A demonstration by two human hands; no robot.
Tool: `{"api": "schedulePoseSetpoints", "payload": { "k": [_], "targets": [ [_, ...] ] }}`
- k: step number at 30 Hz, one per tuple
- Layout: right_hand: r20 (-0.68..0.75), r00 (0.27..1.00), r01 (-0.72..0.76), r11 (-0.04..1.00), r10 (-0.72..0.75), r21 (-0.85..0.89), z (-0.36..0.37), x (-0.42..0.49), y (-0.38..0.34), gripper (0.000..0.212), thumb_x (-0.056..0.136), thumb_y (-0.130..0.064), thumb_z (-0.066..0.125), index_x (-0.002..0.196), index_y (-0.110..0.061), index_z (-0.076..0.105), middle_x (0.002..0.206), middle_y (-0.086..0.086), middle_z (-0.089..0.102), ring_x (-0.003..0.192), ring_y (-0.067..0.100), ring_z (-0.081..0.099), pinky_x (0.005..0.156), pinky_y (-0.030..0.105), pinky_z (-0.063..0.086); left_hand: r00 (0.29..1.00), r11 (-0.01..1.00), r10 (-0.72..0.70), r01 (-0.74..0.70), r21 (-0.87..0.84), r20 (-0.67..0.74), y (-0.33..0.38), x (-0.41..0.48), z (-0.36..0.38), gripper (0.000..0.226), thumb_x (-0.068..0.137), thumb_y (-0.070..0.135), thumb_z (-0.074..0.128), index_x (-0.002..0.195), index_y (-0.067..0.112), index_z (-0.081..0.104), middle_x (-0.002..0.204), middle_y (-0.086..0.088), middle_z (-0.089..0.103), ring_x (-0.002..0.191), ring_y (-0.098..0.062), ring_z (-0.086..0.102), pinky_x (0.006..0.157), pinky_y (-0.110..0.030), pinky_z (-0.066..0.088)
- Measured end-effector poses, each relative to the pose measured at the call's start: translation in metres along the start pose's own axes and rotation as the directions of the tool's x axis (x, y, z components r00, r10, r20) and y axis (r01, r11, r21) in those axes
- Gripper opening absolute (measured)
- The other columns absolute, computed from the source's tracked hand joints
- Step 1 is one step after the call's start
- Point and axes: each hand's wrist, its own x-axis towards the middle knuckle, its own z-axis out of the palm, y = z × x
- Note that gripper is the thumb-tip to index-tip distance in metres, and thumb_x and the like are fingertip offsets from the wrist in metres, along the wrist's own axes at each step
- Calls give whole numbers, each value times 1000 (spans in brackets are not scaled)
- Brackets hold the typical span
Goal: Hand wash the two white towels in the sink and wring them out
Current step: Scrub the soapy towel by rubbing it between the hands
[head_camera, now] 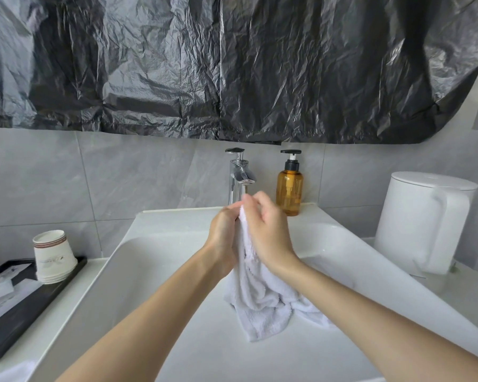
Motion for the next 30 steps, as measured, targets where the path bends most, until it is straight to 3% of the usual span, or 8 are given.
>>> {"api": "schedulePoseSetpoints", "payload": {
  "k": [4, 8, 12, 16, 20, 23, 25, 30],
  "targets": [
    [-171, 971, -162, 986, 168, 48, -2, 18, -4, 40, 102, -25, 44, 63, -19, 37, 54, -11, 41, 53, 5, 39, 63, 27, 29, 1000, 1000, -17, 17, -9, -5, -1, -4, 2, 19, 96, 19, 49, 101, 11, 65, 80, -7, 66, 71, -21, 64, 63, -27, 51],
    [1, 994, 108, 993, -108, -44, 1, -5, -6, 34, 101, -23, 47, 68, -22, 38, 53, -12, 47, 54, 2, 44, 57, 26, 31, 999, 999, 34, -34, -5, 2, 3, -2, -1, 27, 96, 13, 46, 74, 10, 62, 57, 0, 61, 54, -12, 60, 48, -17, 45],
    [-246, 960, -128, 991, 132, 32, -3, 18, -7, 32, 103, -23, 41, 72, -14, 42, 62, -8, 44, 63, 7, 46, 63, 27, 26, 999, 999, -23, 23, -24, 35, 3, -8, 6, 13, 94, 17, 49, 96, 14, 61, 77, -6, 62, 67, -20, 60, 59, -26, 47],
    [25, 993, 112, 993, -111, -26, 1, -9, -7, 33, 102, -23, 45, 70, -16, 42, 55, -6, 48, 54, 5, 45, 58, 30, 32, 999, 998, 22, -20, -56, 25, 6, -2, -2, 26, 94, 15, 47, 73, 13, 62, 61, -3, 62, 60, -17, 61, 50, -19, 46],
    [-209, 969, -121, 990, 133, 71, -1, 18, -8, 37, 103, -24, 41, 67, -17, 38, 59, -9, 42, 53, 4, 41, 58, 27, 28, 995, 994, -47, 56, -96, 93, 8, -3, -1, 16, 93, 19, 51, 91, 14, 66, 79, -7, 67, 72, -23, 64, 63, -27, 50],
    [-56, 996, -60, 996, 64, 62, -2, 10, 5, 38, 102, -24, 44, 66, -18, 34, 51, -12, 37, 50, 4, 33, 52, 23, 27, 992, 993, -67, 76, -94, 103, 13, -3, -2, 19, 90, 17, 52, 74, 15, 63, 64, -3, 64, 58, -19, 62, 58, -24, 49],
    [-58, 984, -159, 977, 168, 140, -9, 23, 7, 39, 102, -24, 46, 65, -19, 34, 55, -12, 34, 53, 5, 30, 54, 25, 26, 994, 993, -80, 86, -79, 76, 16, -4, -5, 15, 87, 17, 53, 74, 16, 60, 64, -2, 63, 57, -19, 60, 59, -25, 46],
    [-225, 931, -226, 939, 286, 257, -40, 53, 1, 44, 99, -24, 49, 60, -20, 29, 49, -13, 26, 48, 5, 25, 46, 20, 23, 998, 968, -61, 56, 245, 15, 21, -2, -13, 21, 80, 36, 60, 86, 17, 62, 83, -2, 63, 74, -19, 57, 70, -28, 40]
  ]
}}
